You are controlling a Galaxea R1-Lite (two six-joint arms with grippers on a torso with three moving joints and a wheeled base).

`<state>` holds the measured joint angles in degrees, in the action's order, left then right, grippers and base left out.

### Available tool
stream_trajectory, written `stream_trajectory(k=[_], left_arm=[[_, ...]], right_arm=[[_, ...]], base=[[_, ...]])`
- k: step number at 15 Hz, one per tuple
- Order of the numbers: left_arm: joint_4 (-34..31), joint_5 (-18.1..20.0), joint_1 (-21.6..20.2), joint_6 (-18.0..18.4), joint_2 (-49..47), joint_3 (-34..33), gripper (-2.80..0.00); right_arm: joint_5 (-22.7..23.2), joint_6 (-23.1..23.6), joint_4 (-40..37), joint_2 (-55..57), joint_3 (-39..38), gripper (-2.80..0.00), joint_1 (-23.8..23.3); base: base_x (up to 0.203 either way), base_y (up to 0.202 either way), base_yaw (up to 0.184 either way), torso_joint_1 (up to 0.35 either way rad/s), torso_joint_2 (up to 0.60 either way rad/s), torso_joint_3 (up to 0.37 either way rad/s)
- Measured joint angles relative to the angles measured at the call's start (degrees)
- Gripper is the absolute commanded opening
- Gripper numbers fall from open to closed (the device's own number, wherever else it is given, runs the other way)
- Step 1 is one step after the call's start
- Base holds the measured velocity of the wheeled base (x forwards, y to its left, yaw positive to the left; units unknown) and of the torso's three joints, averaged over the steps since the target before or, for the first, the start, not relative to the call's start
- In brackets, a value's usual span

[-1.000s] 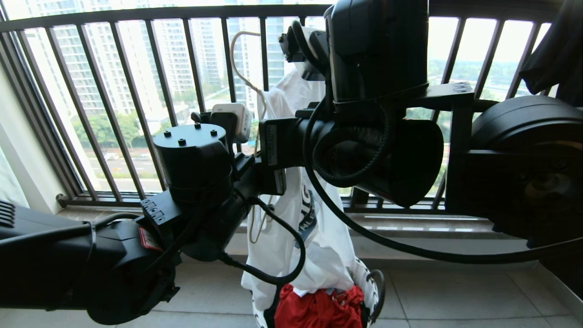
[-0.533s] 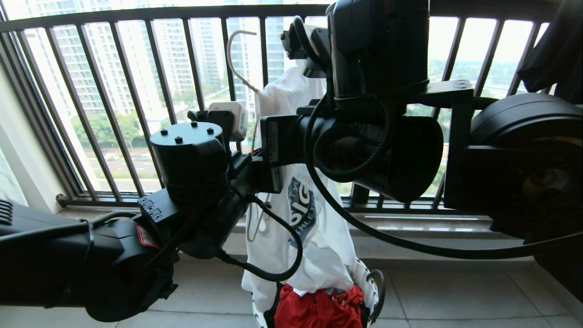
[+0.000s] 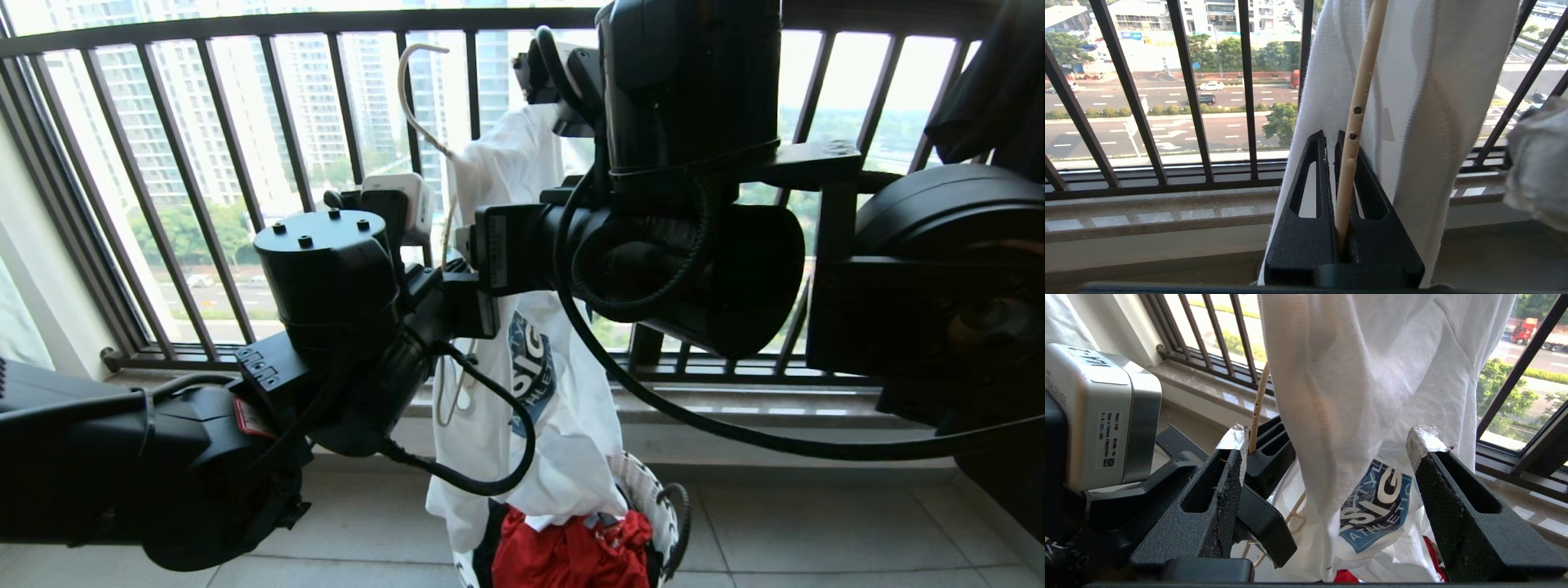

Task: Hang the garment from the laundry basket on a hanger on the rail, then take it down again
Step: Hang the clothes on the clothes rack

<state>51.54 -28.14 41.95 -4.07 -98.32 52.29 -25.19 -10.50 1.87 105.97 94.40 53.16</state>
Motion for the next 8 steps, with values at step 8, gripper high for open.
stream_trajectory(k=[8], left_arm=[[-0.02,0.11,-1.07,0.17,0.77,0.22,-2.80]], right_arm=[[-1.07,0.58,-0.27,-4.22,-4.39,0.00,-0.30]], base=[[0.000,0.000,0.000,0.000,0.00,0.000]])
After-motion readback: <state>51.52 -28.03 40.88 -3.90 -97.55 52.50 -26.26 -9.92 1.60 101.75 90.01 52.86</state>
